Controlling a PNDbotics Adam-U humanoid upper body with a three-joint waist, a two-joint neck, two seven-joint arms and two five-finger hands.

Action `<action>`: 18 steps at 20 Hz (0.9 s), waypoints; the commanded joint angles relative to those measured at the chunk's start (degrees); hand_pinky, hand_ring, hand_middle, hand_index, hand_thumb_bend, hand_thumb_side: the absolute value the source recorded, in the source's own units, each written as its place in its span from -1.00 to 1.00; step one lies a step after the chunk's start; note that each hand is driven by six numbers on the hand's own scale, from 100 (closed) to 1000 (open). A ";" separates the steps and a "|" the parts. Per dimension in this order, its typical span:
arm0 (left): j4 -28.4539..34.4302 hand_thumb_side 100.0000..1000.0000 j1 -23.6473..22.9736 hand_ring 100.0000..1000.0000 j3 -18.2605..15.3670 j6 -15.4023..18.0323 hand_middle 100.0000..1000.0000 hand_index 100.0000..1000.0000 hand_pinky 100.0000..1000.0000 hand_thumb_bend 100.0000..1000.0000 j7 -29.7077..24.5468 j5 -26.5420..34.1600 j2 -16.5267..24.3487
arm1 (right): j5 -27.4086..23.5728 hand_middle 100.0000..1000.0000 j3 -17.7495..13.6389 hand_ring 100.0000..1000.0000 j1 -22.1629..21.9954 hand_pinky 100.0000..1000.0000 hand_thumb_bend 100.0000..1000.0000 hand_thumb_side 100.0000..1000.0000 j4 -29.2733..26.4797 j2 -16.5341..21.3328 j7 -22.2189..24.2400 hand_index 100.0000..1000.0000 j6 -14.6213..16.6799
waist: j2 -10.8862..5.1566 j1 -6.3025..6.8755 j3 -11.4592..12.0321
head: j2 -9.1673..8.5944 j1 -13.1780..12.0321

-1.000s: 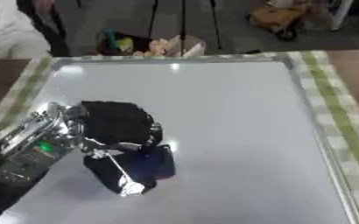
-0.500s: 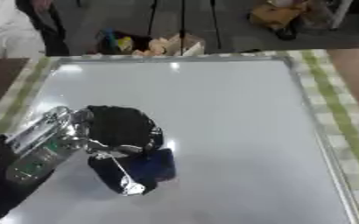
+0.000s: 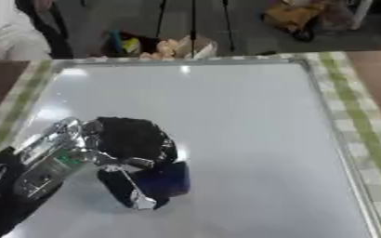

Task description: Wipe the whiteboard clean with a brush.

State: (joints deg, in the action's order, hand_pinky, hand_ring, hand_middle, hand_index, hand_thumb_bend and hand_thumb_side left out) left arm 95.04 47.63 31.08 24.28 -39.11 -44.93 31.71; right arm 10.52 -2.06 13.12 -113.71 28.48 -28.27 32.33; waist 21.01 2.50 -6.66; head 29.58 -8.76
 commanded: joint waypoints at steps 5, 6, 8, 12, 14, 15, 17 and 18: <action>-1.19 0.35 0.45 0.13 -0.13 2.96 0.06 0.12 -0.20 -0.87 -1.33 -2.20 0.18 | -0.15 0.00 -0.16 0.46 0.53 0.58 -1.00 0.87 -0.88 0.77 0.20 0.60 0.15 | -0.95 -0.19 0.09 | -0.60 -0.08; -1.34 0.36 0.43 0.15 -0.15 3.08 0.10 0.13 -0.19 -0.85 -1.41 -2.48 0.17 | -0.18 0.00 -0.17 0.46 0.53 0.58 -1.00 0.87 -0.88 0.79 0.19 0.60 0.17 | -0.95 -0.19 0.11 | -0.60 -0.07; -1.59 0.36 0.42 0.16 -0.20 3.23 0.13 0.14 -0.18 -0.82 -1.58 -3.02 0.12 | -0.23 0.00 -0.16 0.46 0.54 0.58 -1.00 0.87 -0.88 0.84 0.20 0.60 0.21 | -0.97 -0.17 0.17 | -0.62 -0.08; -1.76 0.37 0.43 0.19 -0.22 3.41 0.19 0.18 -0.17 -0.78 -2.14 -3.61 -0.06 | -0.33 0.00 -0.16 0.46 0.56 0.58 -1.00 0.87 -0.88 0.88 0.26 0.60 0.21 | -0.99 -0.16 0.23 | -0.64 -0.10; -1.76 0.37 0.43 0.19 -0.24 3.44 0.19 0.18 -0.17 -0.78 -2.23 -3.64 -0.08 | -0.36 0.00 -0.17 0.46 0.56 0.58 -1.00 0.87 -0.88 0.89 0.28 0.60 0.22 | -0.99 -0.16 0.24 | -0.64 -0.10; -1.76 0.37 0.43 0.19 -0.25 3.44 0.19 0.18 -0.17 -0.78 -2.25 -3.64 -0.08 | -0.36 0.00 -0.18 0.46 0.56 0.58 -1.00 0.87 -0.88 0.89 0.28 0.60 0.22 | -0.99 -0.16 0.24 | -0.64 -0.10; -1.75 0.37 0.43 0.19 -0.26 3.45 0.19 0.18 -0.17 -0.78 -2.27 -3.64 -0.09 | -0.38 0.00 -0.18 0.46 0.56 0.58 -1.00 0.87 -0.88 0.89 0.29 0.60 0.22 | -0.99 -0.16 0.24 | -0.64 -0.10; -1.71 0.44 0.46 0.27 -0.21 3.50 0.32 0.28 -0.14 -0.58 -2.42 -3.72 -0.11 | -0.40 0.00 -0.15 0.46 0.57 0.58 -1.00 0.87 -0.88 0.90 0.31 0.59 0.23 | -1.02 -0.13 0.23 | -0.65 -0.09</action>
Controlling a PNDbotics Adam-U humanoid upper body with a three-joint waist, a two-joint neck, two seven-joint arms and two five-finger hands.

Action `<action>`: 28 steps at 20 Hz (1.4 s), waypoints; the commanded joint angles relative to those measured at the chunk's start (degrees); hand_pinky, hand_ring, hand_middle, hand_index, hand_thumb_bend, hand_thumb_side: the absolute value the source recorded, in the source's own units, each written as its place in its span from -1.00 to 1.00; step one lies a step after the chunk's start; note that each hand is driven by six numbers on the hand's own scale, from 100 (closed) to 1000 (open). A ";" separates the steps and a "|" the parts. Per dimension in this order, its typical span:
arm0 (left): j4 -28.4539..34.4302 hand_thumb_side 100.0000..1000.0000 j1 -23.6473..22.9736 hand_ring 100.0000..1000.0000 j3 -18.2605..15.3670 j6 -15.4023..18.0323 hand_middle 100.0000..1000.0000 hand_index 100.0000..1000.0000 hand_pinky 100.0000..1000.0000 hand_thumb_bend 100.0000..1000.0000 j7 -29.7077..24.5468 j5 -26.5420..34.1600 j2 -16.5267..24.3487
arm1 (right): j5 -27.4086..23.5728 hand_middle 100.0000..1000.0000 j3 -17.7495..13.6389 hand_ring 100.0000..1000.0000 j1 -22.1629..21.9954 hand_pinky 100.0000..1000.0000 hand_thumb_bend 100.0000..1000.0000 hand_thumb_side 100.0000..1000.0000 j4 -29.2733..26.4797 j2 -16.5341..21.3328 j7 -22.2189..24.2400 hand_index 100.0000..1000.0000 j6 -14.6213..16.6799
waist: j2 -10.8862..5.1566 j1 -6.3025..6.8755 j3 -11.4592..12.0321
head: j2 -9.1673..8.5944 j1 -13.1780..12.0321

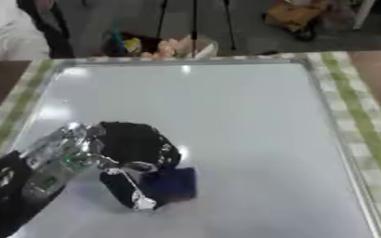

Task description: Wipe the whiteboard clean with a brush.

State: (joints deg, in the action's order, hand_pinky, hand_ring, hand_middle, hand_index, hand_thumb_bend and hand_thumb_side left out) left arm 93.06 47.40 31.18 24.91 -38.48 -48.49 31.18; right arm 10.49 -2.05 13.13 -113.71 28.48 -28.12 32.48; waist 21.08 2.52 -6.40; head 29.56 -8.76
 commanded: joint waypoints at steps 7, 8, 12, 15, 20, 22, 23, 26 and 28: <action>3.31 0.86 1.17 0.42 -2.37 -1.56 0.43 0.41 -0.01 0.05 -3.05 -1.55 0.44 | -0.75 0.00 -0.20 0.45 0.31 0.57 -1.00 0.86 -0.88 1.36 0.18 0.59 0.10 | -1.67 0.05 0.39 | -0.81 0.29; 4.05 0.87 1.25 0.43 -2.54 -2.30 0.44 0.41 0.01 0.06 -2.96 -2.24 0.65 | -0.80 0.00 -0.23 0.45 0.27 0.57 -1.00 0.86 -0.88 1.39 0.17 0.59 0.11 | -1.73 0.07 0.39 | -0.84 0.29; 6.38 0.89 1.16 0.50 -2.56 -3.87 0.53 0.39 0.08 0.10 -2.92 -4.45 1.04 | -0.96 0.00 -0.30 0.45 0.18 0.57 -1.00 0.86 -0.88 1.49 0.15 0.59 0.11 | -1.90 0.11 0.44 | -0.83 0.25; 7.33 0.90 1.11 0.52 -2.66 -4.46 0.54 0.41 0.09 0.09 -3.30 -5.03 1.20 | -1.05 0.00 -0.37 0.45 0.11 0.57 -1.00 0.86 -0.88 1.56 0.13 0.59 0.14 | -2.00 0.11 0.43 | -0.91 0.26; 8.47 0.91 0.90 0.53 -3.21 -5.03 0.55 0.40 0.11 0.07 -3.37 -5.55 1.62 | -0.99 0.00 -0.47 0.45 -0.04 0.57 -1.00 0.86 -0.88 1.58 0.05 0.59 0.21 | -2.04 0.09 0.34 | -1.04 0.40; 9.27 0.91 0.96 0.54 -3.66 -5.26 0.56 0.38 0.12 0.06 -3.24 -6.03 1.92 | -0.94 0.00 -0.46 0.45 -0.08 0.57 -1.00 0.86 -0.88 1.58 0.04 0.59 0.20 | -2.06 0.10 0.40 | -0.98 0.50; 9.81 0.91 0.97 0.54 -3.95 -5.43 0.56 0.38 0.12 0.04 -3.15 -6.16 2.10 | -0.93 0.00 -0.48 0.45 -0.11 0.57 -1.00 0.86 -0.88 1.61 0.02 0.59 0.20 | -2.09 0.12 0.43 | -0.95 0.54; 12.06 0.93 0.83 0.56 -5.17 -6.23 0.58 0.40 0.13 0.00 -2.71 -6.08 2.56 | -0.85 0.00 -0.55 0.45 -0.24 0.57 -1.00 0.86 -0.88 1.65 -0.07 0.59 0.20 | -2.14 0.12 0.52 | -0.98 0.77; 14.20 0.95 0.39 0.57 -6.46 -7.07 0.59 0.40 0.14 -0.03 -2.19 -5.63 3.07 | -0.76 0.00 -0.64 0.45 -0.35 0.57 -1.00 0.86 -0.88 1.72 -0.22 0.59 0.28 | -2.17 0.09 0.57 | -0.94 0.98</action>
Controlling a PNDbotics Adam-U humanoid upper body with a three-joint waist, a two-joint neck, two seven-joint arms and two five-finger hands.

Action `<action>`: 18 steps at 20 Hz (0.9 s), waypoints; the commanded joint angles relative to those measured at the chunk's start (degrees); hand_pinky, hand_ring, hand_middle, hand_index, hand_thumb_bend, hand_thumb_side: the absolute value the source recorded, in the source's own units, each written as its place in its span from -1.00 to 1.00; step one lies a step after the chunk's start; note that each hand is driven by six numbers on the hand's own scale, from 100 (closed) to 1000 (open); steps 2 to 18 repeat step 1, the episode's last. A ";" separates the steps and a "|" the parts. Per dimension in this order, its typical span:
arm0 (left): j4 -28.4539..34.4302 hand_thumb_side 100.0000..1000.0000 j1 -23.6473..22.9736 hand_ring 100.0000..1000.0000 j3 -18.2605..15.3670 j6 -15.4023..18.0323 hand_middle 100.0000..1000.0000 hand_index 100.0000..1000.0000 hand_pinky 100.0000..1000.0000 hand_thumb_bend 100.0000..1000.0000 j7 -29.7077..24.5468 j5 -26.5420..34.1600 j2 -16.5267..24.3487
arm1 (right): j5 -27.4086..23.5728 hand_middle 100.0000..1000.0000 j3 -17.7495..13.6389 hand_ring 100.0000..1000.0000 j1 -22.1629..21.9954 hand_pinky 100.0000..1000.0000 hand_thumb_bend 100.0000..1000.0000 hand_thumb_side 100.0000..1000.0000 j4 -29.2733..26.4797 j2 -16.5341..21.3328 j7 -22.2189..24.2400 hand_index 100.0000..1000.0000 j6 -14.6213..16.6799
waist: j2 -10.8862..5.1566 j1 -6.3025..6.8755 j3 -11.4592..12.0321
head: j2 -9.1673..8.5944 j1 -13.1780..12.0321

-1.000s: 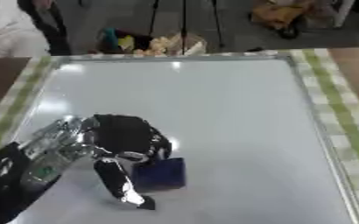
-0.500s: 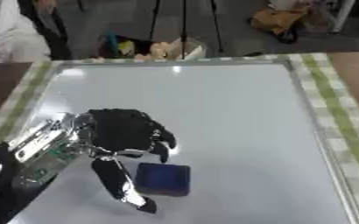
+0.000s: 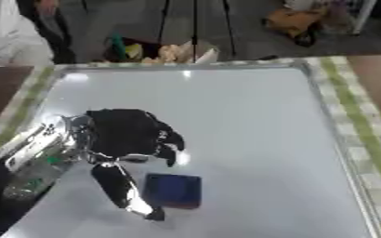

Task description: Wipe the whiteboard clean with a brush.

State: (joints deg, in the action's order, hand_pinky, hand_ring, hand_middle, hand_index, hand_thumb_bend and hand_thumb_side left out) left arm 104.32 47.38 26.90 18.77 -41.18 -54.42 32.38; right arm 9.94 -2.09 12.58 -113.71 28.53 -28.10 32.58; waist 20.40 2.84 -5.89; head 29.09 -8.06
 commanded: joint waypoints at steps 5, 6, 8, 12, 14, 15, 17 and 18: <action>4.01 0.98 0.14 0.57 -2.90 -1.43 0.58 0.40 0.14 -0.09 0.81 0.58 2.14 | -0.15 0.00 -0.67 0.46 0.12 0.57 -1.00 0.85 -0.88 1.71 -0.33 0.59 0.23 | -1.51 -0.26 0.13 | -0.40 0.42; 4.01 0.98 0.14 0.57 -2.90 -1.43 0.58 0.40 0.14 -0.09 0.81 0.58 2.14 | -0.15 0.00 -0.67 0.46 0.12 0.57 -1.00 0.85 -0.88 1.71 -0.33 0.59 0.23 | -1.51 -0.26 0.13 | -0.40 0.42; 4.01 0.98 0.14 0.57 -2.90 -1.43 0.58 0.40 0.14 -0.09 0.81 0.58 2.14 | -0.15 0.00 -0.67 0.46 0.12 0.57 -1.00 0.85 -0.88 1.71 -0.33 0.59 0.23 | -1.51 -0.26 0.13 | -0.40 0.42; 4.01 0.98 0.14 0.57 -2.90 -1.43 0.58 0.40 0.14 -0.09 0.81 0.58 2.14 | -0.15 0.00 -0.67 0.46 0.12 0.57 -1.00 0.85 -0.88 1.71 -0.33 0.59 0.23 | -1.51 -0.26 0.13 | -0.40 0.42; 4.01 0.98 0.14 0.57 -2.90 -1.43 0.58 0.40 0.14 -0.09 0.81 0.58 2.14 | -0.15 0.00 -0.67 0.46 0.12 0.57 -1.00 0.85 -0.88 1.71 -0.33 0.59 0.23 | -1.51 -0.26 0.13 | -0.40 0.42; 4.01 0.98 0.14 0.57 -2.90 -1.43 0.58 0.40 0.14 -0.09 0.81 0.58 2.14 | -0.15 0.00 -0.67 0.46 0.12 0.57 -1.00 0.85 -0.88 1.71 -0.33 0.59 0.23 | -1.51 -0.26 0.13 | -0.40 0.42; 4.01 0.98 0.14 0.57 -2.90 -1.43 0.58 0.40 0.14 -0.09 0.81 0.58 2.14 | -0.15 0.00 -0.67 0.46 0.12 0.57 -1.00 0.85 -0.88 1.71 -0.33 0.59 0.23 | -1.51 -0.26 0.13 | -0.40 0.42; 4.01 0.98 0.14 0.57 -2.90 -1.43 0.58 0.40 0.14 -0.09 0.81 0.58 2.14 | -0.15 0.00 -0.67 0.46 0.12 0.57 -1.00 0.85 -0.88 1.71 -0.33 0.59 0.23 | -1.51 -0.26 0.13 | -0.40 0.42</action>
